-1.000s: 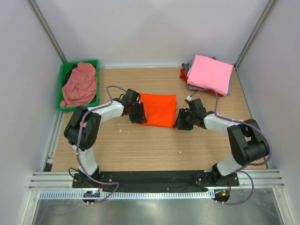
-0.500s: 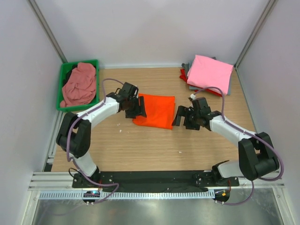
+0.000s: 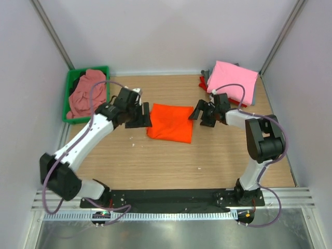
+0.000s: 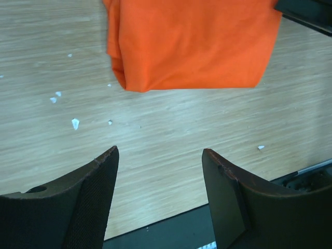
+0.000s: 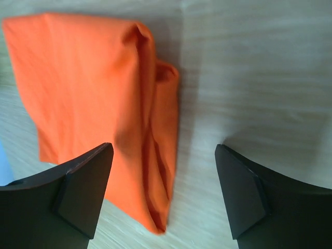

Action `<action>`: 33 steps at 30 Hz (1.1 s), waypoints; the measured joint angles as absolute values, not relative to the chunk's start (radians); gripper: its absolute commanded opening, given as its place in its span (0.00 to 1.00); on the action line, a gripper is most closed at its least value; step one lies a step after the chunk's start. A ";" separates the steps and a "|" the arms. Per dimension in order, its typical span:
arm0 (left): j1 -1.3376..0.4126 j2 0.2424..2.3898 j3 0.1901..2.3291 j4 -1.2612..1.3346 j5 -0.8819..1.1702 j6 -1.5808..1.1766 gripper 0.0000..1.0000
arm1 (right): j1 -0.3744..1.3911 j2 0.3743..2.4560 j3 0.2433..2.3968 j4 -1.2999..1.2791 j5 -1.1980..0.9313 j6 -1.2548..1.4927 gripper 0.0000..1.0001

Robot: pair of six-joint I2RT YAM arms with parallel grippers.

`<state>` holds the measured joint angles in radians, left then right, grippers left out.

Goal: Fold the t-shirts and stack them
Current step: Neatly place the folded tshirt to the corner

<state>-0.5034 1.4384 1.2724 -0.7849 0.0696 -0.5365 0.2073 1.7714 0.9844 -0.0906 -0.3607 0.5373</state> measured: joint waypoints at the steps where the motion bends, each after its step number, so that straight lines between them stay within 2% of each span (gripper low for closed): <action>1: -0.503 1.397 1.268 -0.798 0.060 -0.533 0.68 | 0.206 1.802 1.003 -0.056 -0.378 0.548 0.81; 6: -0.495 1.227 1.232 -0.871 0.013 -0.506 0.73 | 0.207 1.879 1.005 0.118 -0.452 0.622 0.72; 12: -0.474 1.095 1.149 -0.935 -0.027 -0.490 0.79 | 0.215 1.947 0.952 0.327 -0.522 0.726 0.33; 13: -0.470 1.077 1.136 -0.941 -0.036 -0.488 0.81 | 0.215 1.958 0.943 0.349 -0.531 0.738 0.21; 17: -0.456 1.008 1.093 -0.962 -0.074 -0.479 0.88 | 0.219 1.963 0.894 0.404 -0.550 0.783 0.01; 21: -0.442 0.933 1.040 -0.970 -0.105 -0.465 0.88 | 0.223 1.953 0.876 0.419 -0.568 0.817 0.01; 25: -0.442 0.899 1.034 -0.977 -0.117 -0.463 0.90 | 0.226 1.873 0.890 0.318 -0.568 0.823 0.01; 33: -0.440 0.717 0.897 -0.897 -0.124 -0.480 0.96 | 0.228 1.690 1.237 -0.034 -0.520 0.745 0.01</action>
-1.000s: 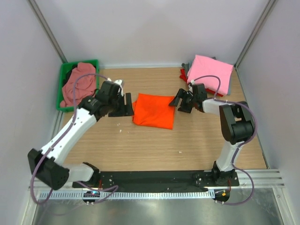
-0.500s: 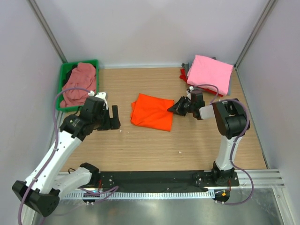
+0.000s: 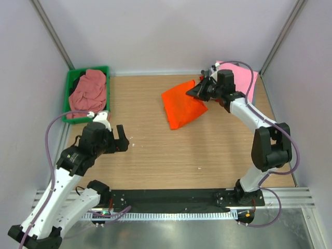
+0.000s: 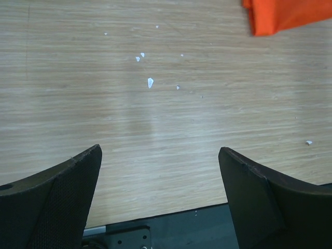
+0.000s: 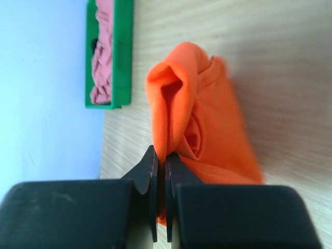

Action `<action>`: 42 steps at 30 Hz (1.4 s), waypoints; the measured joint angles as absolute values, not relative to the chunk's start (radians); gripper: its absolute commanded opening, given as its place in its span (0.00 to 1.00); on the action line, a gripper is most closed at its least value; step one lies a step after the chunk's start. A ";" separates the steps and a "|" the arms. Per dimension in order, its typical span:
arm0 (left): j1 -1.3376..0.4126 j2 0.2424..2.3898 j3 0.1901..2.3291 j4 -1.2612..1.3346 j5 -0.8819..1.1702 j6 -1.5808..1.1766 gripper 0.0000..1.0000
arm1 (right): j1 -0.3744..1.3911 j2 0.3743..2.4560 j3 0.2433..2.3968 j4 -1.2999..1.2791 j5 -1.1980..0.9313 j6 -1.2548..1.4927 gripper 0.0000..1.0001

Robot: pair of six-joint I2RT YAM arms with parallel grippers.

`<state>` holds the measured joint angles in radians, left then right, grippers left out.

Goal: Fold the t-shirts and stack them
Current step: Neatly place the folded tshirt to the corner

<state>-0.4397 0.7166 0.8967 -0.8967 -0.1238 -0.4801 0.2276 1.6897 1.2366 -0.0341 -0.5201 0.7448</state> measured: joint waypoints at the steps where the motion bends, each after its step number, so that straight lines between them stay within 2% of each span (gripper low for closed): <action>1: -0.440 0.695 0.889 -0.893 -0.130 -0.484 0.97 | 0.225 1.681 1.283 -0.072 -0.512 0.731 0.01; 8: -0.438 0.606 0.878 -0.845 -0.158 -0.495 0.96 | 0.176 1.707 1.564 -0.328 -0.467 0.639 0.01; 18: -0.438 0.655 0.877 -0.833 -0.153 -0.497 0.92 | 0.083 1.894 2.035 -0.619 -0.424 0.553 0.01; 23: -0.438 0.657 0.876 -0.826 -0.147 -0.497 0.92 | 0.020 1.955 2.196 -0.686 -0.431 0.550 0.01; 34: -0.438 0.659 0.873 -0.820 -0.132 -0.497 0.90 | -0.136 2.014 2.251 -0.699 -0.490 0.564 0.01; 42: -0.438 0.664 0.872 -0.819 -0.130 -0.496 0.90 | -0.160 2.115 2.286 -0.653 -0.529 0.628 0.01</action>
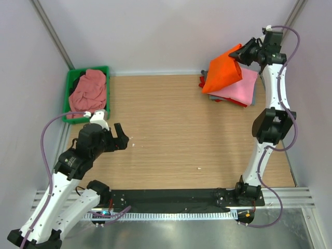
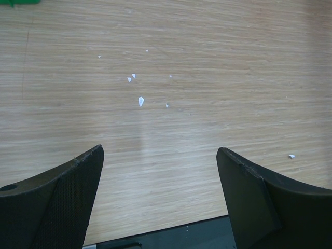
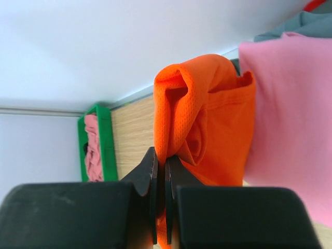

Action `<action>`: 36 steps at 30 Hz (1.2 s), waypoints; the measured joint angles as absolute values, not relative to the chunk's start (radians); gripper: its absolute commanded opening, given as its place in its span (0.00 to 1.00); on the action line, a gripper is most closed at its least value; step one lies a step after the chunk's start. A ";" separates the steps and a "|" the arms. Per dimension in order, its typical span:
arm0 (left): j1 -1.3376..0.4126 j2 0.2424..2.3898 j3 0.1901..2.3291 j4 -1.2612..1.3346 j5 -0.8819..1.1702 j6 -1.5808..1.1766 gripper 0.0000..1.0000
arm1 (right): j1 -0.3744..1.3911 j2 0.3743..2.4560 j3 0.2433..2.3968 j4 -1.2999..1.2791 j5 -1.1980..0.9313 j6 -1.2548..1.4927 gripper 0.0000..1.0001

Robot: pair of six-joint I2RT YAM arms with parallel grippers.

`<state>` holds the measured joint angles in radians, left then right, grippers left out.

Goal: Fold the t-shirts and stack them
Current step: Neatly place the folded tshirt to the corner

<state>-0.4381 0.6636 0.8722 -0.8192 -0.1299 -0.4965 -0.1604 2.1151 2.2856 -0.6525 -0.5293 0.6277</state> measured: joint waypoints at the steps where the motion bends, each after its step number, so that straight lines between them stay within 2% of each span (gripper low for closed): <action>1: -0.438 0.664 0.872 -0.820 -0.130 -0.496 0.90 | -0.162 2.138 2.312 -0.649 -0.540 0.645 0.01; 6: -0.438 0.670 0.872 -0.819 -0.128 -0.496 0.89 | -0.165 2.231 2.436 -0.559 -0.595 0.731 0.01; 14: -0.438 0.683 0.872 -0.819 -0.121 -0.496 0.89 | -0.170 2.236 2.467 -0.421 -0.631 0.797 0.01; 24: -0.438 0.692 0.869 -0.819 -0.119 -0.496 0.89 | -0.204 2.130 2.099 -0.371 -0.624 0.785 0.01; 36: -0.438 0.698 0.869 -0.819 -0.118 -0.496 0.89 | -0.314 2.125 2.060 -0.375 -0.616 0.810 0.01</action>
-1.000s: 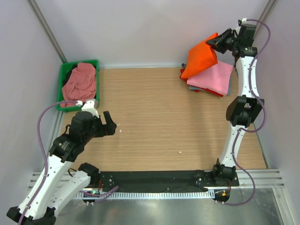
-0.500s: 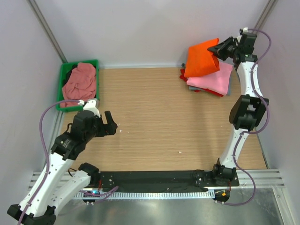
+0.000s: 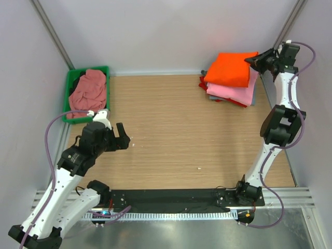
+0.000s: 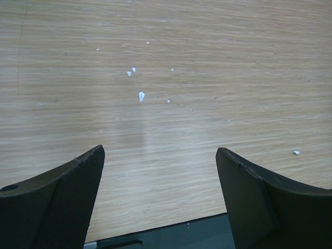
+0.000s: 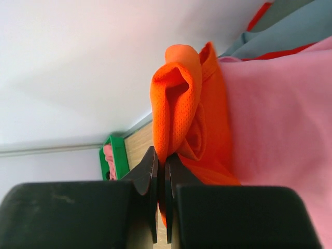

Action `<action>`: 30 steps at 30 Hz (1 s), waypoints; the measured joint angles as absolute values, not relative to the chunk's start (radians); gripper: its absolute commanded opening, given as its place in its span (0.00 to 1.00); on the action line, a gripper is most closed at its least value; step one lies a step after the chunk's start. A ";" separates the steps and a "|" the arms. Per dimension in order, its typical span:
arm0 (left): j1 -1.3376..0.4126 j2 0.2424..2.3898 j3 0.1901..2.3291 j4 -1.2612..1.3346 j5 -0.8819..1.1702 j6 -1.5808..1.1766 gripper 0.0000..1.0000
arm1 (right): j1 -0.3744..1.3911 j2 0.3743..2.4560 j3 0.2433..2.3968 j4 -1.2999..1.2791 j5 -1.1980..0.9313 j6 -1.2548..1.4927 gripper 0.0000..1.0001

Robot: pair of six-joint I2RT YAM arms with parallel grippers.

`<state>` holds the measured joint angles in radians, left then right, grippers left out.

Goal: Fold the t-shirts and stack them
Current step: Neatly place the folded tshirt to the corner

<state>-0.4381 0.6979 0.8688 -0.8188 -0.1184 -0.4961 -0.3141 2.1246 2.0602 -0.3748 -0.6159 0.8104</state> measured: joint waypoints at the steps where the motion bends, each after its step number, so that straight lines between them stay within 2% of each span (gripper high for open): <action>1: -0.438 0.699 0.869 -0.819 -0.118 -0.496 0.88 | -0.329 2.125 2.061 -0.382 -0.616 0.813 0.01; 15: -0.438 0.712 0.868 -0.819 -0.112 -0.496 0.88 | -0.410 2.125 2.060 -0.457 -0.650 0.821 0.04; 24: -0.438 0.715 0.868 -0.819 -0.112 -0.496 0.88 | -0.422 2.196 2.052 -0.528 -0.605 0.793 0.34; 25: -0.438 0.715 0.868 -0.819 -0.112 -0.496 0.88 | -0.428 2.212 2.058 -0.543 -0.593 0.788 0.42; 28: -0.438 0.715 0.868 -0.819 -0.112 -0.496 0.88 | -0.445 2.271 2.104 -0.598 -0.551 0.763 0.55; 30: -0.438 0.715 0.868 -0.819 -0.111 -0.496 0.88 | -0.450 2.318 2.167 -0.641 -0.519 0.743 0.57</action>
<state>-0.4381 0.7155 0.8680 -0.8188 -0.1112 -0.4957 -0.4500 2.3180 2.1674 -0.6415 -0.5186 0.7425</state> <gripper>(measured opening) 0.875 0.541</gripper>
